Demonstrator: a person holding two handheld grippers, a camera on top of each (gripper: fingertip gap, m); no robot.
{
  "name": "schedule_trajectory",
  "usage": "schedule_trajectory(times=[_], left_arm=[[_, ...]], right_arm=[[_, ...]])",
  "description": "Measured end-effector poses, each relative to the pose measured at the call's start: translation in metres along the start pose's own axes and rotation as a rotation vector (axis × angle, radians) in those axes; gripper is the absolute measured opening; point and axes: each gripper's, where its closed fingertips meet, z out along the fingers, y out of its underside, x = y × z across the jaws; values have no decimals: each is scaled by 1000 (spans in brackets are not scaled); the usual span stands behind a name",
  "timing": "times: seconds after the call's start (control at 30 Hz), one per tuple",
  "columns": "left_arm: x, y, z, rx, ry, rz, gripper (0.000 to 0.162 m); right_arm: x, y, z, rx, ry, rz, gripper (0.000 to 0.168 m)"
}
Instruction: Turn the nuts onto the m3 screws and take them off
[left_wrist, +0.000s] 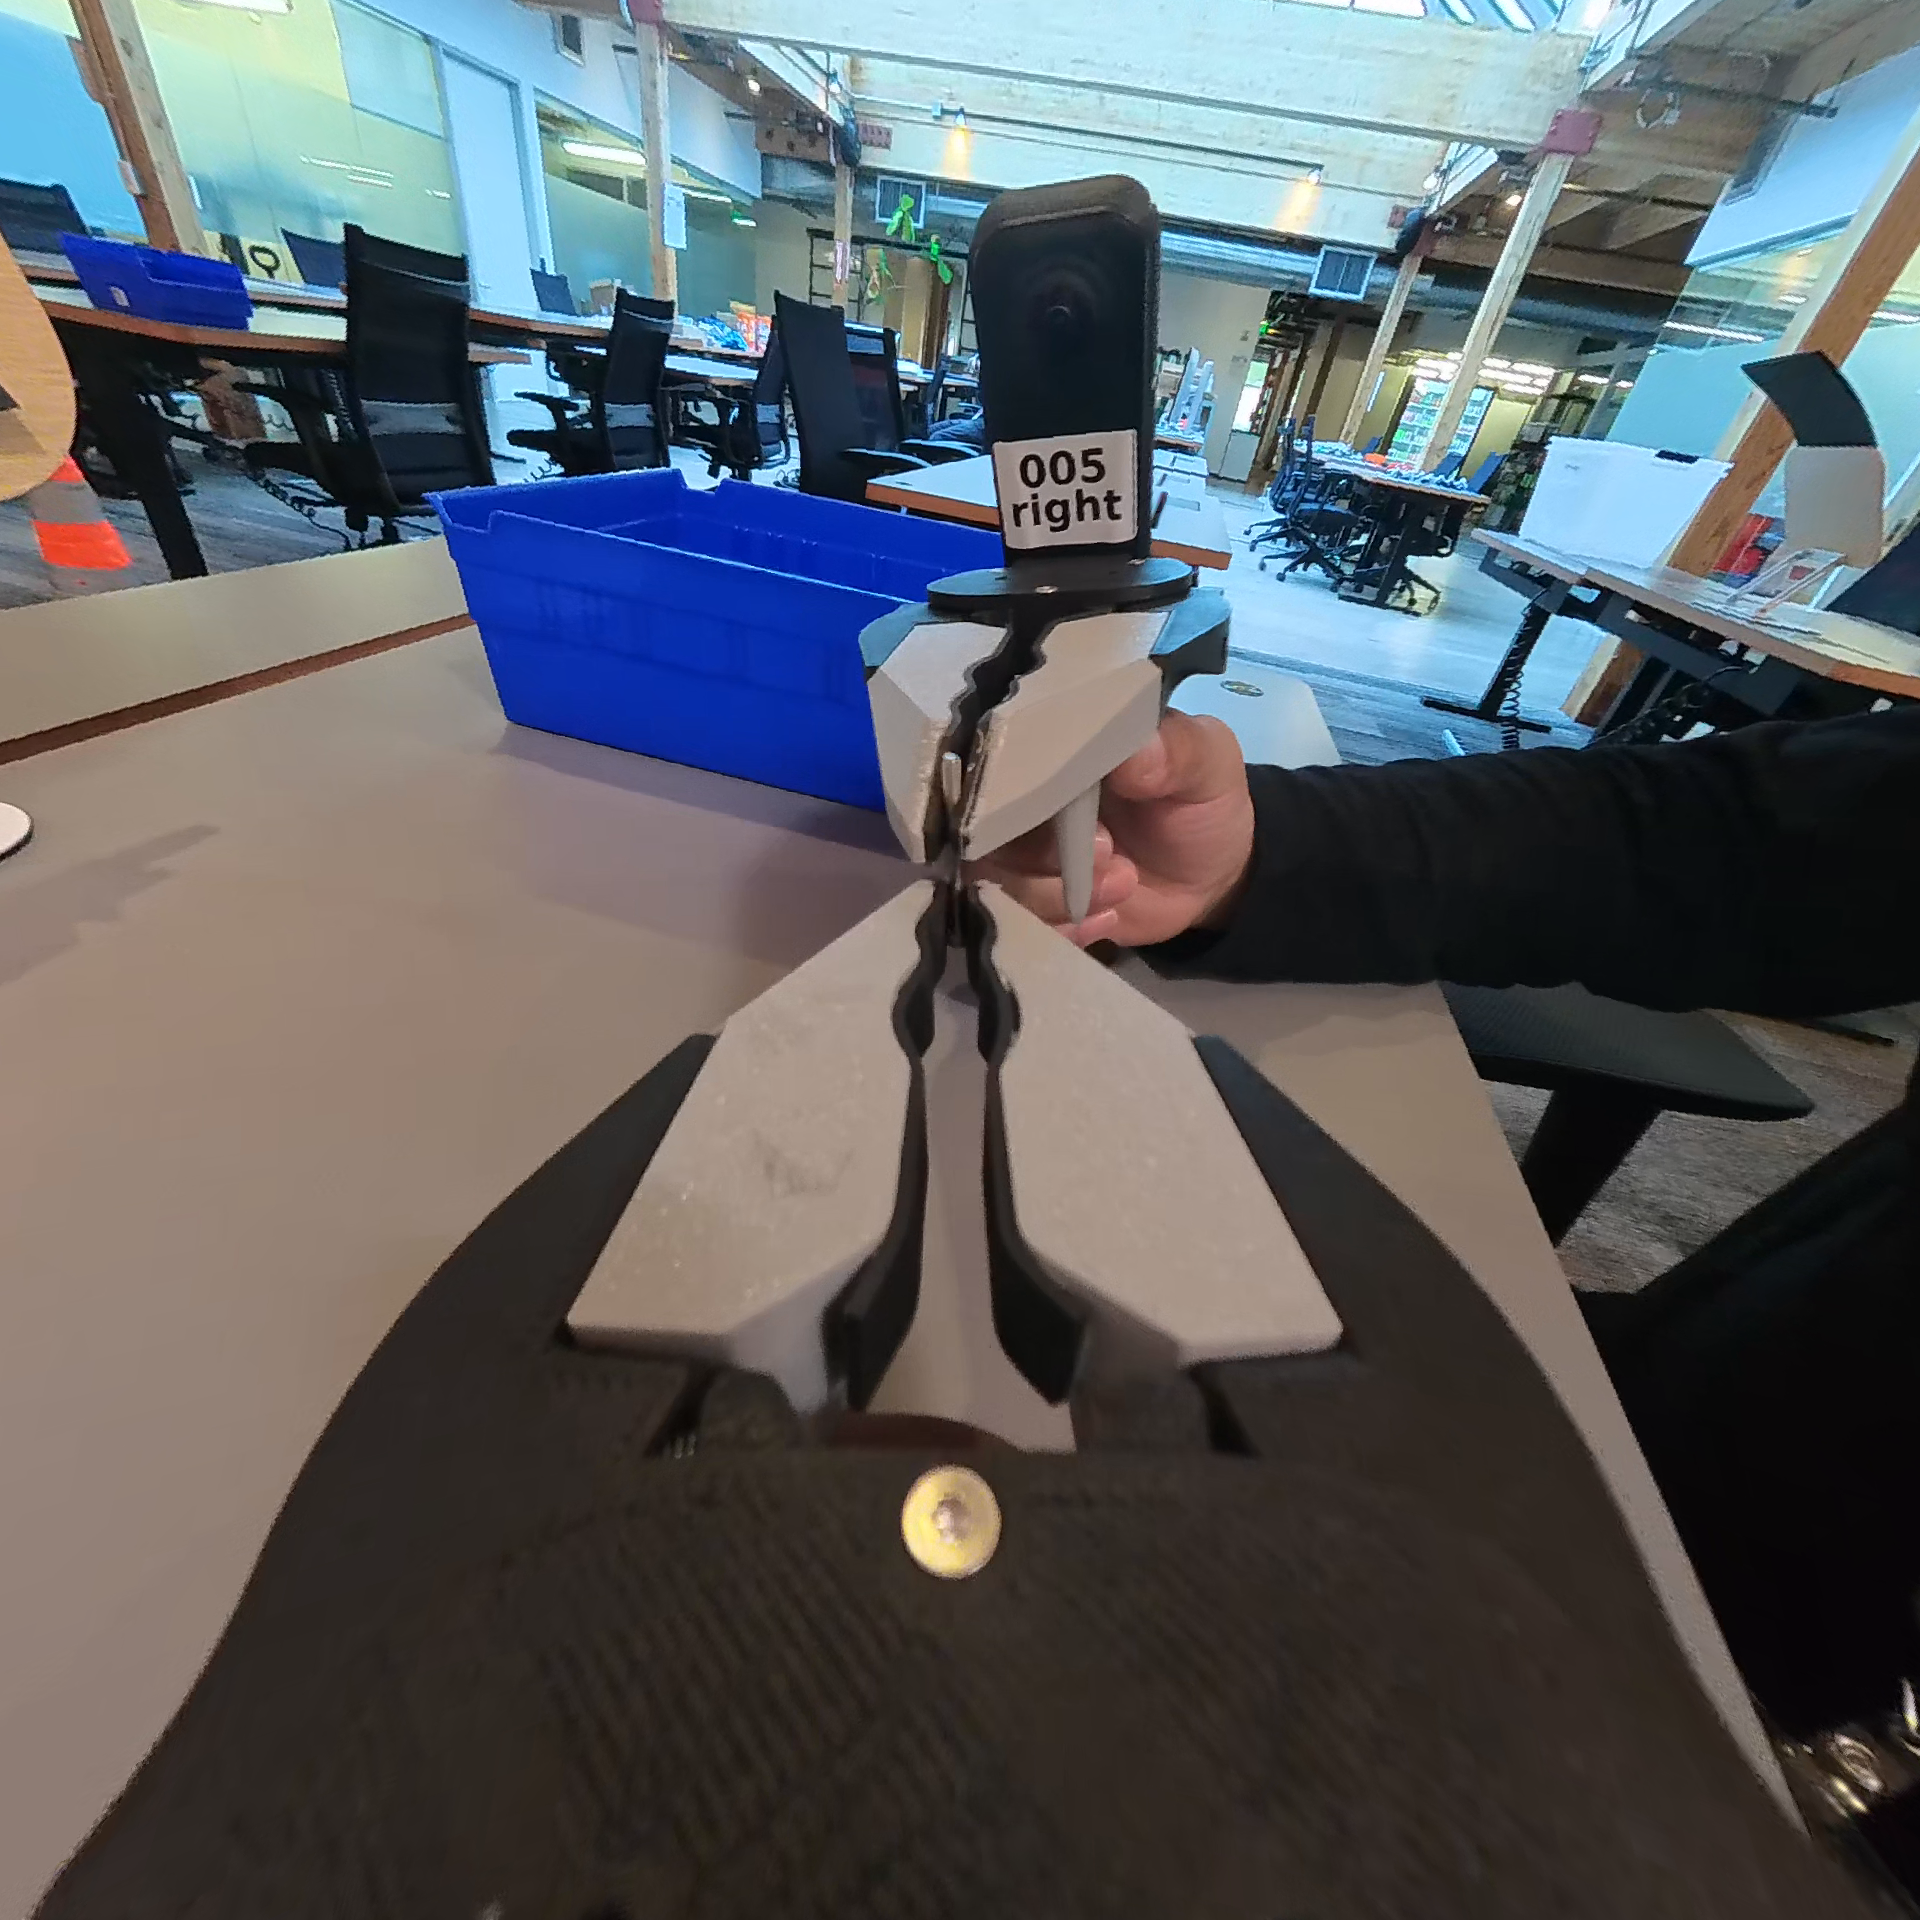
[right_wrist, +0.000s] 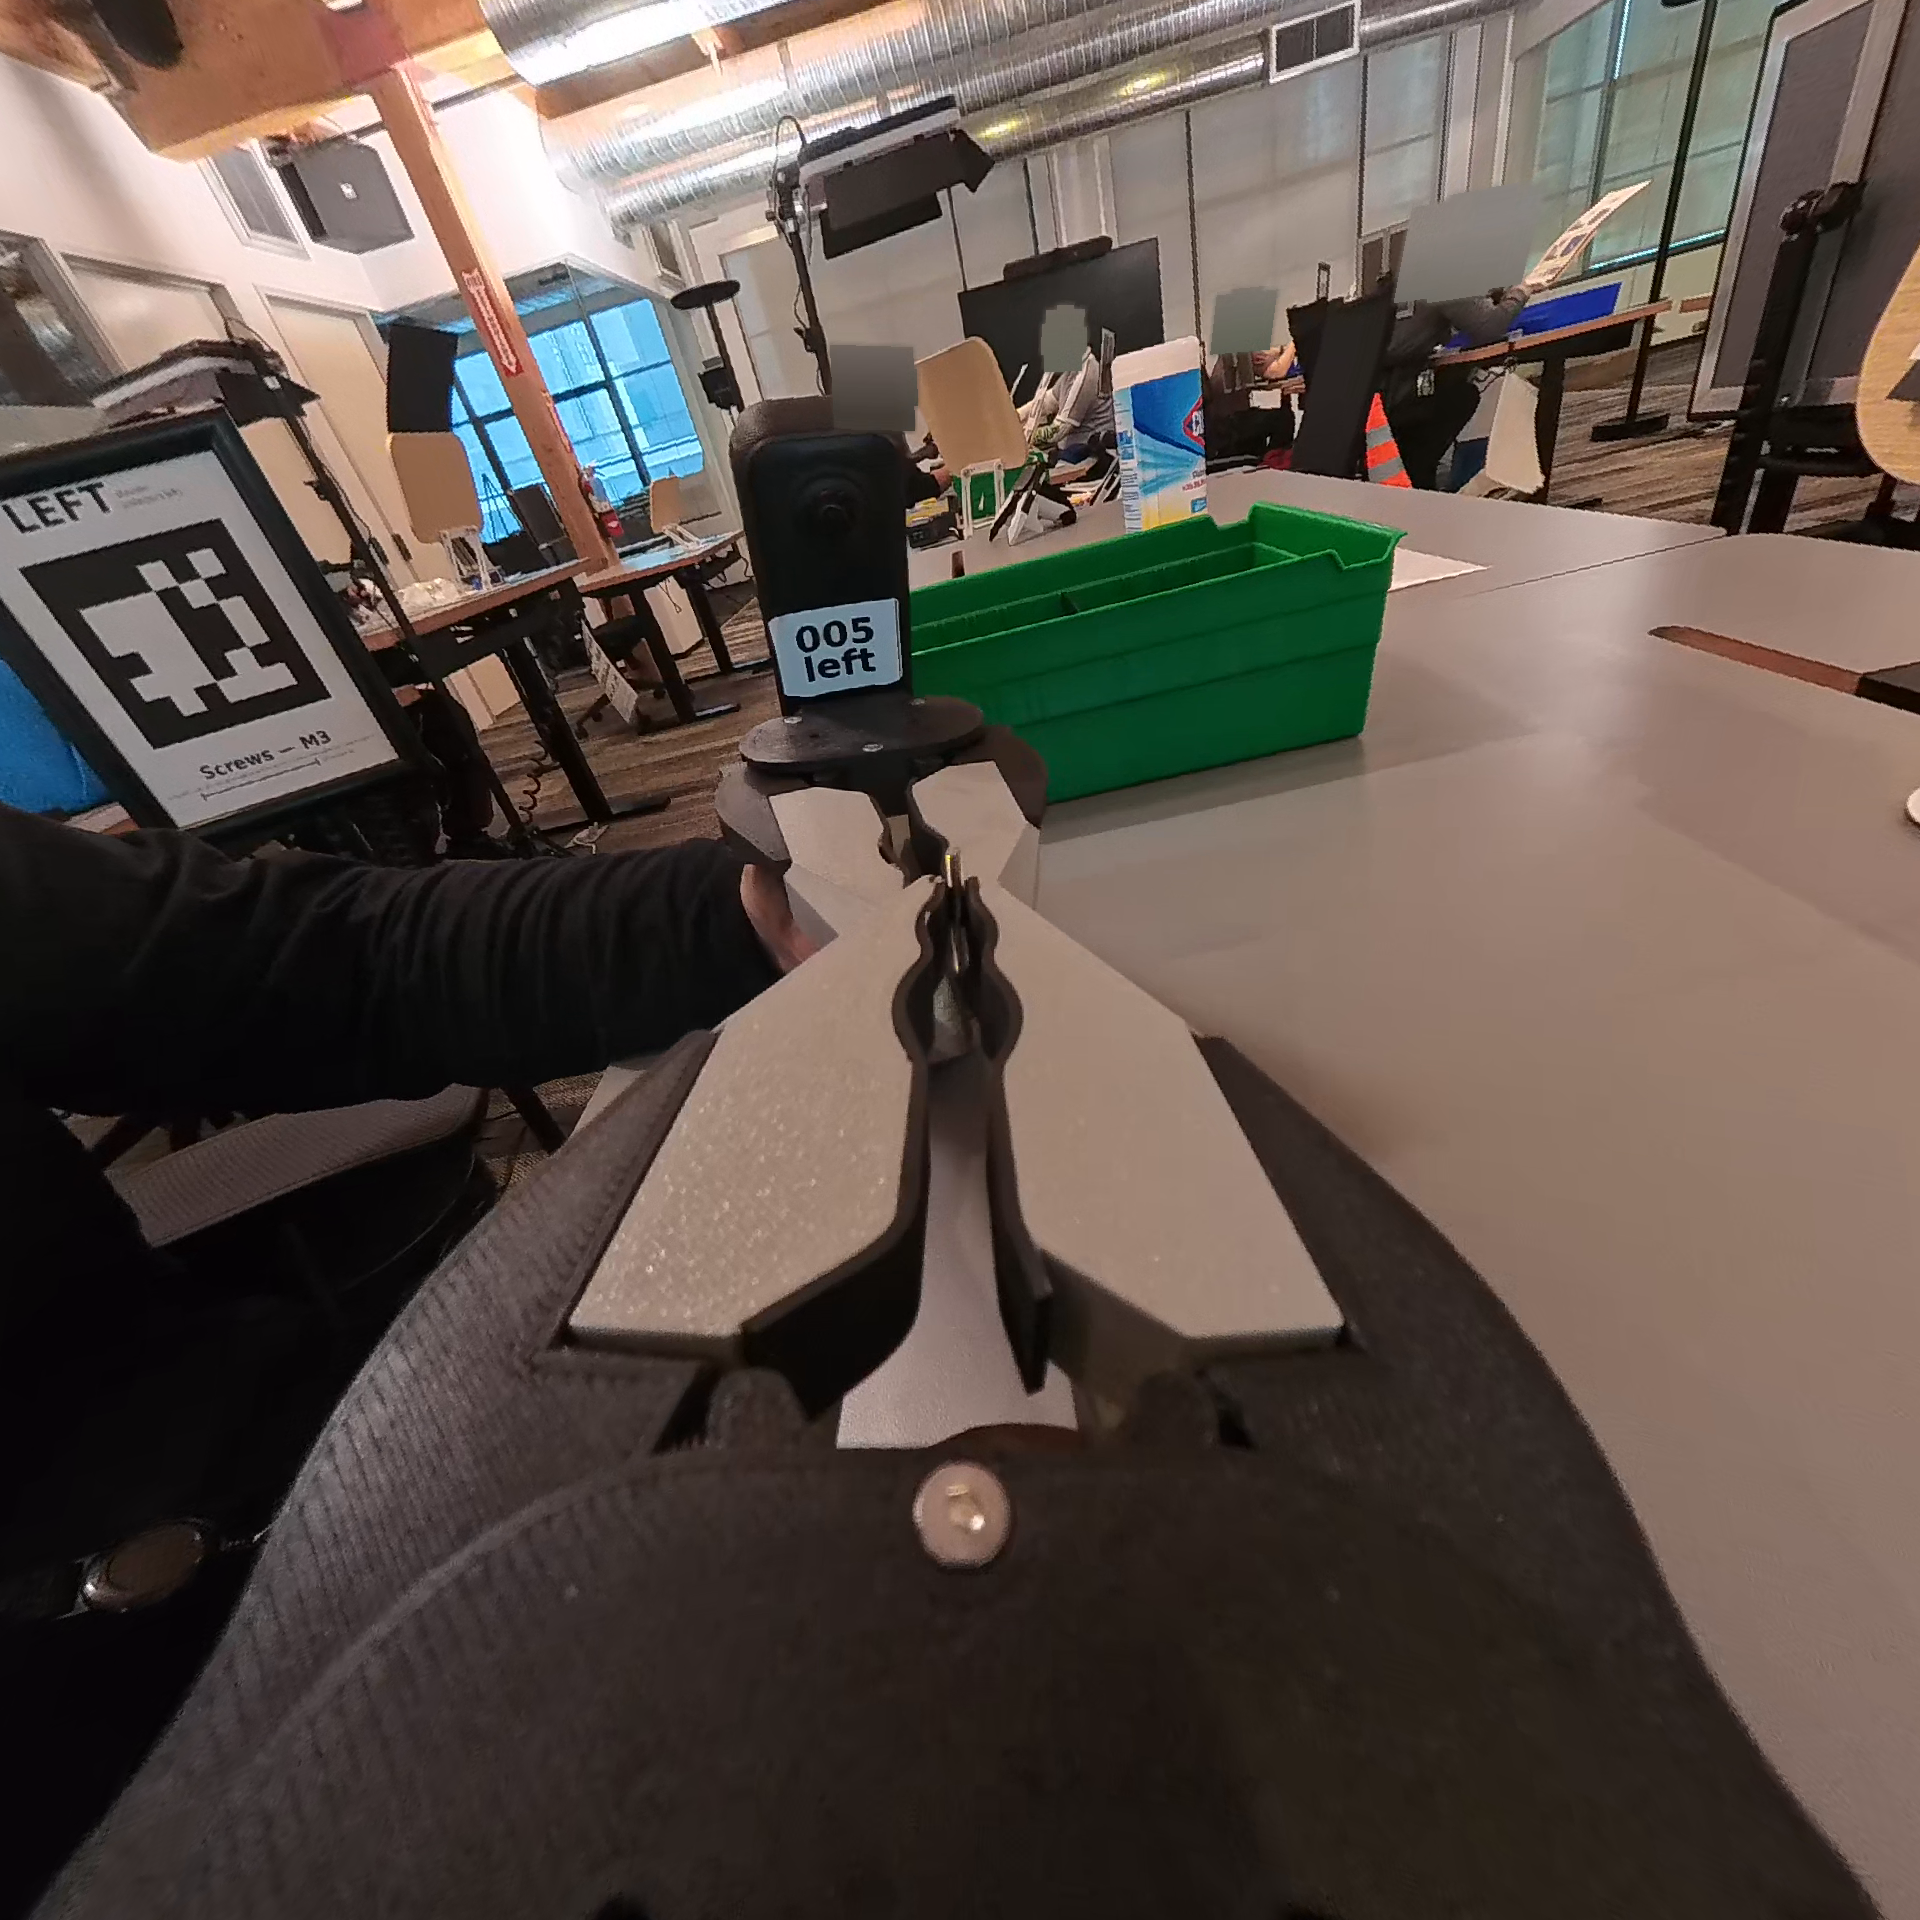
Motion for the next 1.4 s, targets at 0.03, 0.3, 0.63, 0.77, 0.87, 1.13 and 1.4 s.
schedule_trajectory(times=[0.03,0.3,0.63,0.77,0.87,1.13,1.4], left_arm=[[0,0,0,0,-4,7,0],[-2,0,-1,-3,-7,0,0],[1,-3,0,10,1,2,0],[1,-3,0,11,3,4,0],[1,-2,0,12,9,-18,0],[4,-3,1,13,12,-4,1],[-2,1,1,-17,-32,49,0]], right_arm=[[0,0,0,1,1,-3,0],[2,0,-3,-1,-2,8,0],[-1,1,0,-4,-13,14,0],[-2,1,1,-5,-11,8,0],[-1,1,1,-5,-5,9,0],[-4,-2,1,10,-15,14,0],[1,1,0,-6,-2,5,2]])
